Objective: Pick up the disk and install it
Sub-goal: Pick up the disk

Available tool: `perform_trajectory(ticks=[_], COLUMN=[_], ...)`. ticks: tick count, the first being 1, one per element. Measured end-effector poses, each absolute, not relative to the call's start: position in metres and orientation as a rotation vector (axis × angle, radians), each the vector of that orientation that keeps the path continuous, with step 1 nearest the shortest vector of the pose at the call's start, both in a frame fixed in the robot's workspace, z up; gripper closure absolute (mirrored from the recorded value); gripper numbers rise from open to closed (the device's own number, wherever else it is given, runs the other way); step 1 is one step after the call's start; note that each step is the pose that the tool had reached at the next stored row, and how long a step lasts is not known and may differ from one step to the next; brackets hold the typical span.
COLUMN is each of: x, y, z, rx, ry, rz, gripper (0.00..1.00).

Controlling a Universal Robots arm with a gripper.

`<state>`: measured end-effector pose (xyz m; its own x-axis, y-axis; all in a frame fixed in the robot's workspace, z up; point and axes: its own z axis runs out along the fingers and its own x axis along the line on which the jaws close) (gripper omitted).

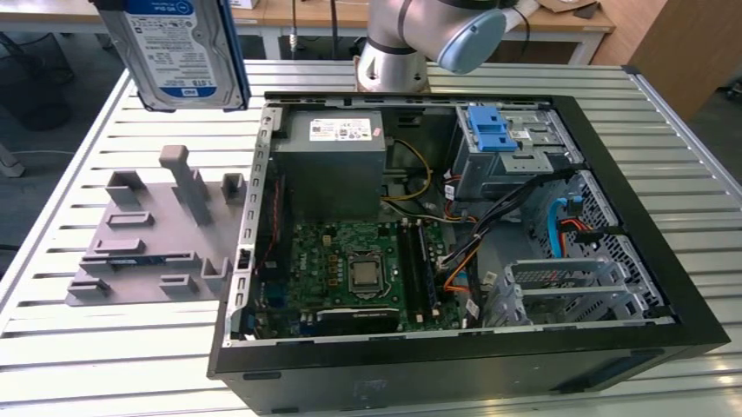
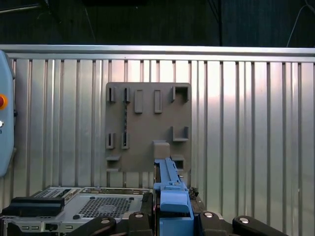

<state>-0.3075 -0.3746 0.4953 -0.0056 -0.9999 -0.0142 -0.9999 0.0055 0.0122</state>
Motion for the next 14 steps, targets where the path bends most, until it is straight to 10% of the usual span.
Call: perform_trajectory(ticks=[14], x=[-0.287], y=[-0.388], z=[0.495], rx=[-2.214], ry=[2.227], rz=[0.030], gripper=[0.64])
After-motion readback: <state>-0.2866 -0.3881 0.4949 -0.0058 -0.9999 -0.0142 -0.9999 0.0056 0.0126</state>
